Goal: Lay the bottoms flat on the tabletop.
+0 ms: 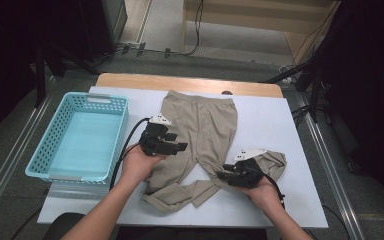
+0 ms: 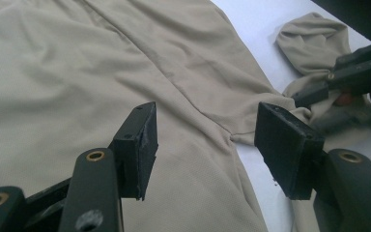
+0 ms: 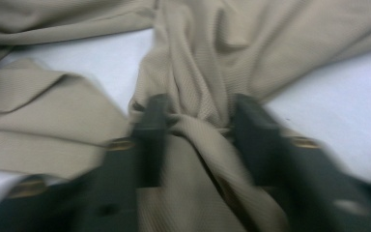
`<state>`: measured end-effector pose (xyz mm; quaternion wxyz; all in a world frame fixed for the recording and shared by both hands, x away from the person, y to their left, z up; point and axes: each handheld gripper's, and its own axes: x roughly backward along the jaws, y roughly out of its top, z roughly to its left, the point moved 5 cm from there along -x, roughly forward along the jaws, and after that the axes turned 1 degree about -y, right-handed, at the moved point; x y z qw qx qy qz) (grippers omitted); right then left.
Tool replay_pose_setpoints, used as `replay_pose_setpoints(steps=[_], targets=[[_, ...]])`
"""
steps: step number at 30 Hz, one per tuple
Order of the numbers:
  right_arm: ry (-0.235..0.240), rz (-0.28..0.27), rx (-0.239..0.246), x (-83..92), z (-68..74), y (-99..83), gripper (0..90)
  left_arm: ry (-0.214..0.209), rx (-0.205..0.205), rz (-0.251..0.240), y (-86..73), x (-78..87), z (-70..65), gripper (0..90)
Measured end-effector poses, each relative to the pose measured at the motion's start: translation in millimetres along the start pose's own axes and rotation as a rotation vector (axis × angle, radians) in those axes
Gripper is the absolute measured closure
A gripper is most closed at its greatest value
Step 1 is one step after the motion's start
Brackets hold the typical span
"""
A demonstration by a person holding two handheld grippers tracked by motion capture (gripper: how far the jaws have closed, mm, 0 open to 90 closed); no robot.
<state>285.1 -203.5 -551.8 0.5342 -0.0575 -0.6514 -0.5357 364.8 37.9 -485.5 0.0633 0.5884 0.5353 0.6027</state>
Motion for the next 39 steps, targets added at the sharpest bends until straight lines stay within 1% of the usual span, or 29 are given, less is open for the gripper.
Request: replay_pose_setpoints(steps=[1,3,4,5,7,9,10,11,12,13,14,15,16,17,18,20,21,22,23,26,29,31,32,34,35,36,38,39], targets=[[-0.006,0.005,-0.003,0.7,-3.0,0.3,77.3,0.0,0.005,-0.004,0.2,0.4,0.7,41.2],[-0.02,0.015,-0.017,4.1,-10.0,3.5,80.5,0.003,0.004,-0.007,0.5,2.3,1.1,41.2],[-0.05,-0.001,-0.02,8.8,-16.4,7.4,80.9,0.001,0.005,-0.01,0.8,3.0,1.1,41.2],[-0.069,-0.015,-0.024,12.9,-20.6,9.9,81.0,0.0,0.005,-0.012,1.2,4.2,1.4,41.3],[-0.117,-0.067,-0.053,24.6,-34.9,16.5,81.0,0.003,0.01,-0.012,0.0,6.4,1.7,41.2],[-0.17,-0.106,-0.072,32.4,-49.9,20.7,80.9,0.002,0.02,-0.014,-4.7,9.7,1.3,41.3],[-0.181,-0.115,-0.084,33.8,-56.4,22.0,80.9,-0.001,0.03,-0.016,-8.1,10.8,0.6,41.3],[-0.188,-0.119,-0.098,33.1,-61.8,23.0,80.9,-0.005,0.034,-0.005,-12.5,11.0,0.1,41.3],[-0.202,-0.118,-0.102,31.6,-66.3,23.7,80.8,-0.001,0.026,0.018,-17.4,10.6,0.3,41.4],[-0.216,-0.114,-0.099,29.2,-70.0,24.2,80.8,0.007,0.025,0.037,-21.8,9.8,0.5,41.4],[-0.24,-0.11,-0.094,27.3,-74.0,24.6,80.8,0.01,0.022,0.052,-25.2,9.1,1.7,42.0],[-0.256,-0.106,-0.098,25.9,-77.5,25.0,80.4,0.019,0.028,0.056,-27.1,8.2,3.3,42.0],[-0.257,-0.106,-0.109,24.8,-80.3,25.5,78.9,0.032,0.03,0.061,-28.4,7.9,6.1,42.1],[-0.245,-0.108,-0.126,24.2,-81.4,25.5,74.5,0.045,0.035,0.061,-29.2,7.7,9.8,42.1],[-0.241,-0.111,-0.138,24.9,-81.2,25.7,71.3,0.052,0.05,0.059,-30.2,7.3,13.3,42.3],[-0.231,-0.135,-0.134,29.7,-76.3,28.2,65.8,0.062,0.073,0.061,-32.8,5.5,19.8,42.3],[-0.226,-0.151,-0.129,33.2,-72.8,30.3,65.0,0.075,0.069,0.07,-34.5,3.8,23.0,42.4],[-0.205,-0.175,-0.127,37.3,-65.9,33.2,63.8,0.085,0.065,0.079,-35.6,2.7,24.6,42.4],[-0.189,-0.186,-0.126,38.9,-61.2,35.0,63.5,0.094,0.063,0.089,-36.7,1.5,26.4,42.5],[-0.129,-0.192,-0.107,36.6,-40.0,39.9,63.3,0.105,0.08,0.105,-41.4,-0.5,29.0,43.5],[-0.084,-0.177,-0.066,27.8,-18.4,43.9,61.4,0.119,0.092,0.124,-47.4,1.1,30.9,43.7],[-0.047,-0.17,-0.032,19.9,-4.0,46.1,59.6,0.129,0.093,0.119,-49.5,3.7,31.9,44.7],[-0.033,-0.162,-0.017,14.8,3.0,46.5,58.1,0.134,0.093,0.119,-50.4,4.0,33.4,44.8],[-0.007,-0.142,0.007,1.1,15.9,46.9,57.5,0.146,0.103,0.141,-53.7,1.1,37.6,45.4],[0.001,-0.135,0.013,-3.7,18.8,46.9,56.5,0.154,0.105,0.154,-55.4,-1.1,39.7,45.4],[0.013,-0.123,0.013,-10.2,22.1,46.8,55.4,0.154,0.107,0.161,-56.6,-3.2,40.1,46.8],[0.034,-0.108,0.012,-21.6,27.2,46.1,54.7,0.151,0.098,0.158,-56.7,-5.7,38.3,49.3],[0.04,-0.1,0.021,-26.3,29.5,45.0,53.8,0.141,0.105,0.155,-57.0,-7.2,36.6,56.0]])
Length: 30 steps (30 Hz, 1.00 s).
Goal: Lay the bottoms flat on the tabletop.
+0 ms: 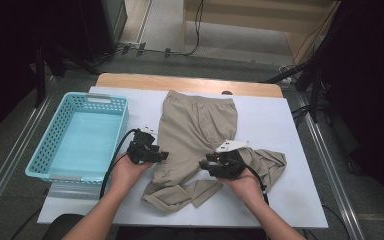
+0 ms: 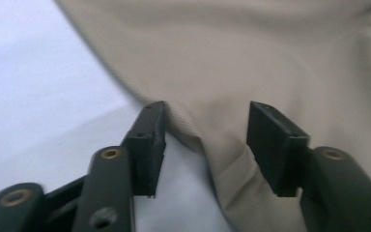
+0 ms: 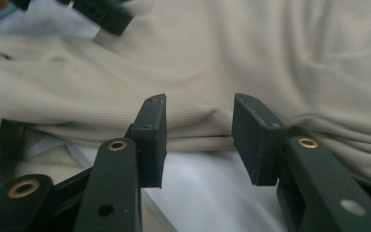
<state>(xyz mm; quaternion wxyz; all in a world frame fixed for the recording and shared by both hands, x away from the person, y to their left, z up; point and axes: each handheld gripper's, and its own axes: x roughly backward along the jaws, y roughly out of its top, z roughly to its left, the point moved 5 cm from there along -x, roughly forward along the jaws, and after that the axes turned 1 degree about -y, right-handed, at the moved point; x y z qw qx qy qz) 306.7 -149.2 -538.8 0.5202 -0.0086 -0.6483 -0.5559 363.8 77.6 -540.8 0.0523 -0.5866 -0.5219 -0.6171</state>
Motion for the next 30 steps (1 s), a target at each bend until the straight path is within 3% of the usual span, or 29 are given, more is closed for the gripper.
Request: replay_pose_setpoints(steps=[2,4,6,7,8,9,10,12,14,17,23,26,27,29,30], targets=[[0.005,0.018,0.016,-8.4,4.0,-3.3,50.5,-0.01,0.011,0.002,-1.8,-2.5,-3.2,69.5],[0.003,0.042,0.041,-17.1,6.2,-7.9,48.0,-0.031,0.057,-0.002,-2.8,-5.7,-3.1,83.4],[-0.022,0.007,0.064,-21.5,8.0,-10.4,54.7,-0.056,0.082,0.016,-1.1,-6.1,-0.9,87.7],[-0.049,0.001,0.072,-22.3,8.4,-10.4,64.2,-0.065,0.093,0.032,0.9,-6.2,-0.3,88.3],[-0.068,0.003,0.084,-22.6,7.8,-9.6,72.7,-0.078,0.098,0.046,3.6,-6.1,-0.2,88.6],[-0.062,0.012,0.077,-22.9,6.8,-8.4,80.0,-0.079,0.097,0.03,7.7,-4.6,-0.5,88.6],[-0.062,0.027,0.064,-22.8,4.3,-6.4,84.8,-0.078,0.098,-0.014,13.9,-0.8,-0.8,88.5],[-0.053,0.058,0.05,-20.4,-1.5,-0.2,85.7,-0.057,0.083,-0.095,27.9,9.5,-2.1,88.4],[-0.066,0.023,0.041,-11.9,-9.1,9.4,85.7,-0.016,0.037,-0.14,39.3,19.0,-2.3,88.3],[-0.064,-0.028,0.014,4.4,-21.5,25.8,85.7,0.017,0.028,-0.212,54.4,30.6,1.9,88.2],[-0.058,-0.103,-0.017,21.5,-45.7,53.4,85.6,0.043,0.022,-0.283,86.7,36.7,15.1,88.2],[-0.125,-0.116,-0.026,20.3,-58.8,61.9,85.6,0.067,0.006,-0.312,98.6,33.4,22.0,88.1],[-0.154,-0.126,-0.037,18.8,-64.0,63.6,84.4,0.068,0.017,-0.321,100.7,30.8,24.9,86.9],[-0.212,-0.146,-0.069,15.3,-71.7,64.7,71.7,0.031,0.061,-0.312,99.9,25.0,29.0,71.8],[-0.204,-0.137,-0.074,14.1,-72.5,63.7,70.8,0.012,0.073,-0.279,96.7,22.4,29.2,68.5]])
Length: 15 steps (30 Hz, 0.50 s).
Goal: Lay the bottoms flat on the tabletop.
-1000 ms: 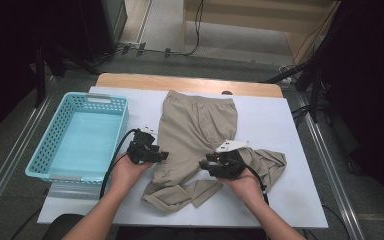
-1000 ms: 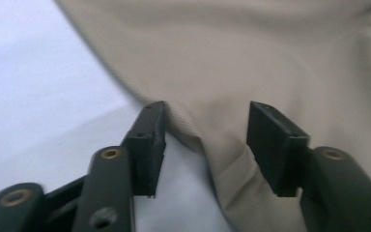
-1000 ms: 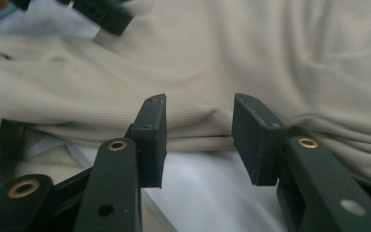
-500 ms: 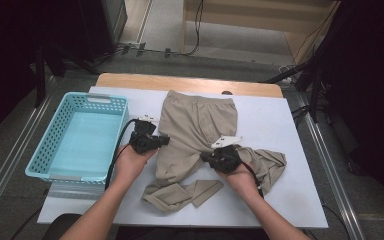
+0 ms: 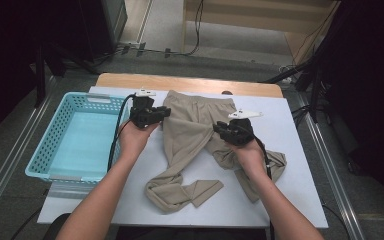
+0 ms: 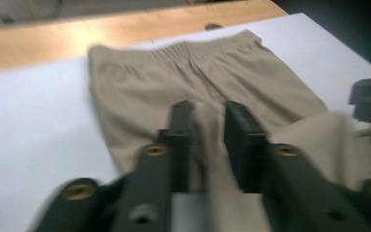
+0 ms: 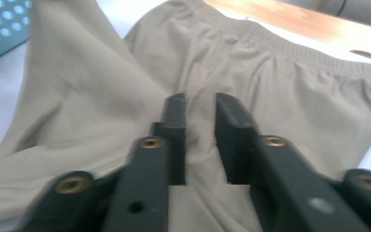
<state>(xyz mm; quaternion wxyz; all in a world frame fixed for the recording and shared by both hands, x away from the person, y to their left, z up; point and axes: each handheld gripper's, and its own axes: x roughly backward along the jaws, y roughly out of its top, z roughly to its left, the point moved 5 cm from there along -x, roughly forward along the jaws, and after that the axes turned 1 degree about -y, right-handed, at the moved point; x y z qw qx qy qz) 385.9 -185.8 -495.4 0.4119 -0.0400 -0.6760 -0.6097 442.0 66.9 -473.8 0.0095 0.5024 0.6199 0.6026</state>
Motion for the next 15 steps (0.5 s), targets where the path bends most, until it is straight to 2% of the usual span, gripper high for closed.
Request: replay_pose_setpoints(steps=[2,5,9,10,12,15], targets=[[0.007,0.019,0.016,0.6,2.7,-3.2,67.1,-0.005,-0.011,0.051,-8.7,-0.4,-2.4,61.3],[0.044,0.021,0.035,4.5,12.5,-8.6,63.2,-0.031,-0.025,0.077,-20.2,5.4,-6.9,56.9],[0.105,0.053,0.083,10.6,35.9,-20.4,59.7,-0.069,-0.041,0.077,-28.7,14.6,-14.1,48.7],[0.116,0.062,0.096,12.8,42.2,-23.4,59.0,-0.086,-0.033,0.077,-31.3,16.3,-16.8,47.2],[0.14,0.072,0.114,17.5,53.1,-29.4,58.7,-0.11,-0.037,0.094,-40.1,18.9,-23.6,46.3],[0.19,0.088,0.119,24.9,70.1,-39.7,58.0,-0.102,-0.076,0.131,-52.7,22.3,-30.3,46.5]])
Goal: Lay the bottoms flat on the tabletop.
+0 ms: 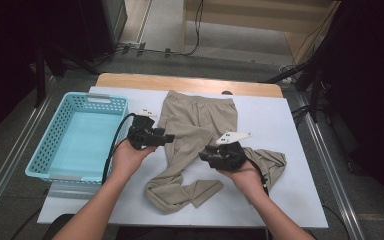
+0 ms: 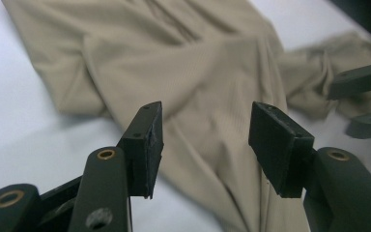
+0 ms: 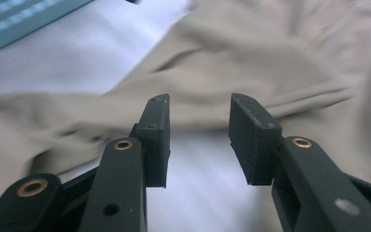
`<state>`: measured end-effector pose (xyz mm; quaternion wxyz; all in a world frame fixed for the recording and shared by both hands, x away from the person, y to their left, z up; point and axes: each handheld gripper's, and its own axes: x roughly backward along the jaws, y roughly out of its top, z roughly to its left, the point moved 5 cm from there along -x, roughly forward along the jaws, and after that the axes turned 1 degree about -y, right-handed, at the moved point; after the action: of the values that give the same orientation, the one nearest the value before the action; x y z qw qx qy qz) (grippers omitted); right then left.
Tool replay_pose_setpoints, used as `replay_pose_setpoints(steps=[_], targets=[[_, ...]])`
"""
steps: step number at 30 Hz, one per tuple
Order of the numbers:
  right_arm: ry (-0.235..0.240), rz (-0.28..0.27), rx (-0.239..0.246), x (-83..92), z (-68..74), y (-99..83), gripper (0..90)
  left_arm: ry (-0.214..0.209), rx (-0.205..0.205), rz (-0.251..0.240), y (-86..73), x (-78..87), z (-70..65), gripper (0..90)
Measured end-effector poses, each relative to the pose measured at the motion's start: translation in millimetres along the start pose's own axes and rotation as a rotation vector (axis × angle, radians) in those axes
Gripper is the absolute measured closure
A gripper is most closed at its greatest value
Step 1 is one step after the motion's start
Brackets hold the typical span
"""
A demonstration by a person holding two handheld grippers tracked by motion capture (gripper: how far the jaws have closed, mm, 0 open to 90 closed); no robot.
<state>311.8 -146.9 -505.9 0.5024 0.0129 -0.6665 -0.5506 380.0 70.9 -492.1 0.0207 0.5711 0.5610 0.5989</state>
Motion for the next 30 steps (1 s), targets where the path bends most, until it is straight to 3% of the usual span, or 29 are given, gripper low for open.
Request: replay_pose_setpoints(steps=[3,5,12,17,18,20,22,24,27,30], targets=[[0.039,0.019,0.036,0.8,22.0,-11.4,56.4,-0.039,0.035,0.014,-9.3,0.3,-5.8,48.0],[0.067,0.031,0.055,-0.5,36.8,-18.6,55.2,-0.061,0.038,0.034,-12.8,-1.0,-12.4,51.9],[0.176,0.052,0.132,-9.4,86.5,-33.1,51.1,-0.124,-0.004,0.135,-23.1,-21.6,-37.0,62.7],[0.214,0.099,0.174,-22.5,103.8,-42.4,49.8,-0.132,-0.038,0.228,-32.4,-43.7,-40.5,75.9],[0.212,0.114,0.182,-25.6,104.6,-44.8,51.4,-0.129,-0.051,0.242,-33.6,-47.4,-40.7,80.7],[0.206,0.157,0.194,-30.5,103.1,-48.7,68.1,-0.134,-0.05,0.266,-32.7,-52.8,-39.9,88.0],[0.227,0.171,0.162,-31.2,100.3,-48.3,82.3,-0.144,-0.03,0.236,-24.5,-52.2,-39.0,89.0],[0.242,0.197,0.142,-26.8,97.4,-45.4,84.0,-0.129,-0.034,0.183,-13.1,-46.6,-37.8,89.1],[0.241,0.175,0.13,-9.8,89.0,-38.3,84.1,-0.093,-0.017,0.101,0.9,-32.6,-29.8,88.9],[0.22,0.145,0.096,9.2,71.4,-31.6,84.0,-0.056,0.012,0.051,8.3,-19.3,-15.9,88.9]])
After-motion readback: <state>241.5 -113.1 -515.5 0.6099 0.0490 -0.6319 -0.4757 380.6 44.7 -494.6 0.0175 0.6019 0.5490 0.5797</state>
